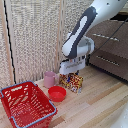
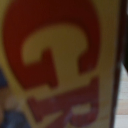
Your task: Meticulously direct the gripper system near the nourishment stick. Grapple the nourishment stick firmly with the gripper system. Progress with the gripper system grasping the stick toward the storage box. Tenderly permit the nourishment stick to descend into the box.
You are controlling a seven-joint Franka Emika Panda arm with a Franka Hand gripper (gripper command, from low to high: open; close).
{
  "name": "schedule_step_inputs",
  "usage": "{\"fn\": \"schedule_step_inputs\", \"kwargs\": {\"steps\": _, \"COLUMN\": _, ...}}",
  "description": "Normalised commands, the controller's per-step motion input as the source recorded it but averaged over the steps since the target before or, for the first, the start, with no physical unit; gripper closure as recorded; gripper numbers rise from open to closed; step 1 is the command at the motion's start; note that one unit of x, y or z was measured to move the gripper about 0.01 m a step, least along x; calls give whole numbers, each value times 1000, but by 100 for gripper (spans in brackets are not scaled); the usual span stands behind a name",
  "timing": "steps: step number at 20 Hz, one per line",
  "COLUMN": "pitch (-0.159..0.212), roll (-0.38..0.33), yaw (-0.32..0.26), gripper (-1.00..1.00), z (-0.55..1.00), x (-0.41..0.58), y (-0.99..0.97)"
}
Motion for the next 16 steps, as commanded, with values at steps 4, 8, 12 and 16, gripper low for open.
{"fn": "schedule_step_inputs", "kwargs": {"steps": 4, "pitch": 0, "roll": 0, "yaw": -112, "gripper": 100, "z": 0, "x": -173, "y": 0}}
{"fn": "schedule_step_inputs", "kwargs": {"steps": 8, "pitch": 0, "roll": 0, "yaw": -114, "gripper": 100, "z": 38, "x": -82, "y": 0}}
{"fn": "schedule_step_inputs", "kwargs": {"steps": 12, "pitch": 36, "roll": 6, "yaw": -84, "gripper": 100, "z": 394, "x": -9, "y": -4}}
{"fn": "schedule_step_inputs", "kwargs": {"steps": 16, "pitch": 89, "roll": 37, "yaw": -17, "gripper": 100, "z": 703, "x": 29, "y": -68}}
